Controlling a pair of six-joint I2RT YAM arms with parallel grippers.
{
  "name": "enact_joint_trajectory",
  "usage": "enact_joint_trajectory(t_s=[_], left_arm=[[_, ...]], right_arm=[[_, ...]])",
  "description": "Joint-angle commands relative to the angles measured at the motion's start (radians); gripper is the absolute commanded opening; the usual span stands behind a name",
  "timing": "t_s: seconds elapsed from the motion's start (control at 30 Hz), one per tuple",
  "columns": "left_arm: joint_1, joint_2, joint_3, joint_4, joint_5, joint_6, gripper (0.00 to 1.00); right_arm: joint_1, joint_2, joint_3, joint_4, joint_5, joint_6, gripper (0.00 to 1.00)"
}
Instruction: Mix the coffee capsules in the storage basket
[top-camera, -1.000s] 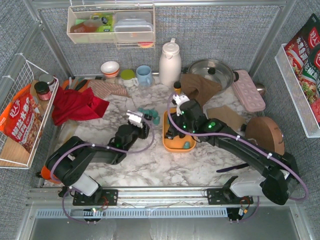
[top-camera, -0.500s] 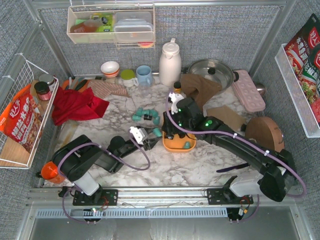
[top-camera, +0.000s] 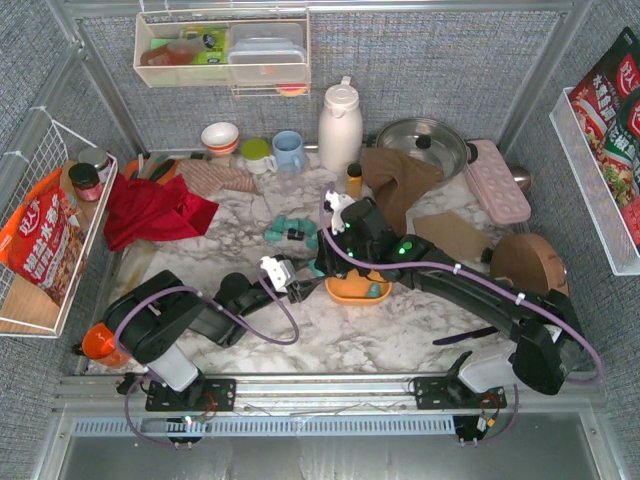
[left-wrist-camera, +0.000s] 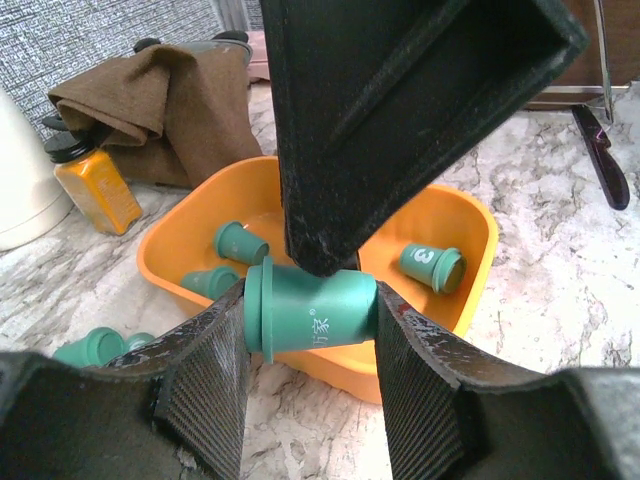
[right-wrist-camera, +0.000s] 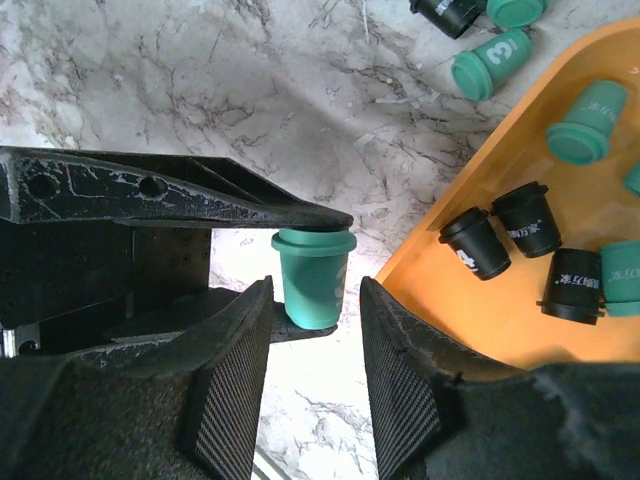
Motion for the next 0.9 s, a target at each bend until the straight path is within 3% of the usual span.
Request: enact_joint_trajectory(t_s=[0.0, 0.6, 0.77, 0.87], left_arm=[[-0.003, -0.010, -0.002, 0.092, 0.005, 0.005, 0.54], [-0.011, -0.034, -0.006, 0.091, 0.015, 0.000, 0.53], [-0.012, -0.037, -0.009, 0.091, 0.000, 0.002, 0.55], [-0.012, -0.035, -0.008, 0.090, -0.018, 0.000, 0.63]], right_arm=[[0.010, 0.011, -0.007, 0.037, -0.013, 0.016, 0.45], [0.016, 0.084, 0.006, 0.069, -0.017, 0.024, 0.47], [0.018, 0.082, 0.009, 0.069, -0.022, 0.026, 0.35], [0.017, 0.073, 0.007, 0.062, -0.017, 0.021, 0.29]])
